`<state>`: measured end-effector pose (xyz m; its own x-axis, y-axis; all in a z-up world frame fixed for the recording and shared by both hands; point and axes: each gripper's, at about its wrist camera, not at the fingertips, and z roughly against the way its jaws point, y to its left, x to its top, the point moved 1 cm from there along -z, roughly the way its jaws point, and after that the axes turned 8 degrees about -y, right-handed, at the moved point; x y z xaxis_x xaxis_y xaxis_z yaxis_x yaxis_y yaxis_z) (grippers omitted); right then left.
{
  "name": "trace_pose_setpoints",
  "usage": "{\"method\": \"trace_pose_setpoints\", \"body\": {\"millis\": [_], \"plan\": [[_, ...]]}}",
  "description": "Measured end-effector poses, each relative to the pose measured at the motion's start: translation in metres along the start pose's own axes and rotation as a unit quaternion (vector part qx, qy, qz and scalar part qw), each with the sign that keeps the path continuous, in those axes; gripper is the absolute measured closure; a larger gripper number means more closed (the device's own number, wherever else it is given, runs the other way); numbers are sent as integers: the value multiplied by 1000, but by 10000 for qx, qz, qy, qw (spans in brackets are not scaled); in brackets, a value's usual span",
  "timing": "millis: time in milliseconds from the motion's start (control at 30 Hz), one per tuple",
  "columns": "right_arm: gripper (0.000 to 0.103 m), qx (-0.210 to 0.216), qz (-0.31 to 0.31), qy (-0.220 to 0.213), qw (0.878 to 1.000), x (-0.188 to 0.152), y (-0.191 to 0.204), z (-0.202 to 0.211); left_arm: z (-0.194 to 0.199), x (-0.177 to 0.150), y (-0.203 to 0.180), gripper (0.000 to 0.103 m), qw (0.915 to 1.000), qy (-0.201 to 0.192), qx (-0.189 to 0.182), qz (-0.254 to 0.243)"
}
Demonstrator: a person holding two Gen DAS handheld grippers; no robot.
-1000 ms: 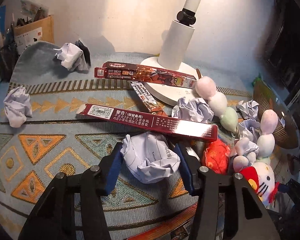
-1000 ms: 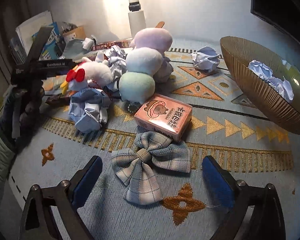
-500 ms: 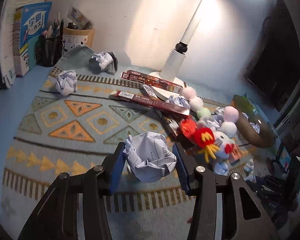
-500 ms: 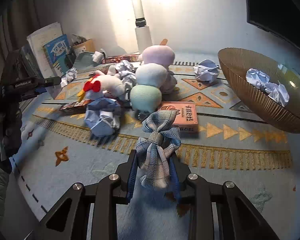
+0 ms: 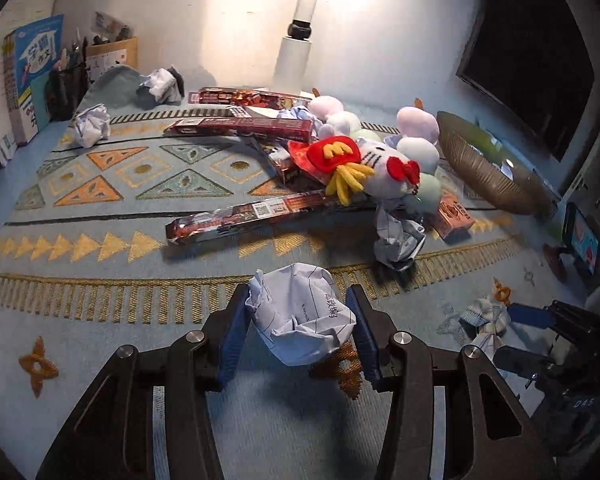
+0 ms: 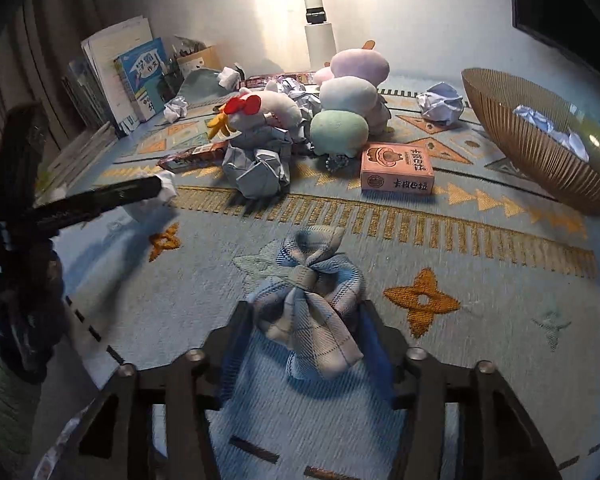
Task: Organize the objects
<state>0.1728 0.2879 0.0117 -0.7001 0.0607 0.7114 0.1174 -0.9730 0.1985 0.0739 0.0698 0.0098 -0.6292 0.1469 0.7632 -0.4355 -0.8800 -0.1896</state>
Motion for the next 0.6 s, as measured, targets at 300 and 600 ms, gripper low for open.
{"method": "trace_pose_setpoints", "body": {"millis": [300,600], "plan": [[18,-418,-324,-194,9984,-5,18,-5,0,-5,-5,53,9999,26,111,-130],[75,-794,177,-460,9956,-12,41,-6,3,-6,-9,53,9997,-30,134,-182]]}}
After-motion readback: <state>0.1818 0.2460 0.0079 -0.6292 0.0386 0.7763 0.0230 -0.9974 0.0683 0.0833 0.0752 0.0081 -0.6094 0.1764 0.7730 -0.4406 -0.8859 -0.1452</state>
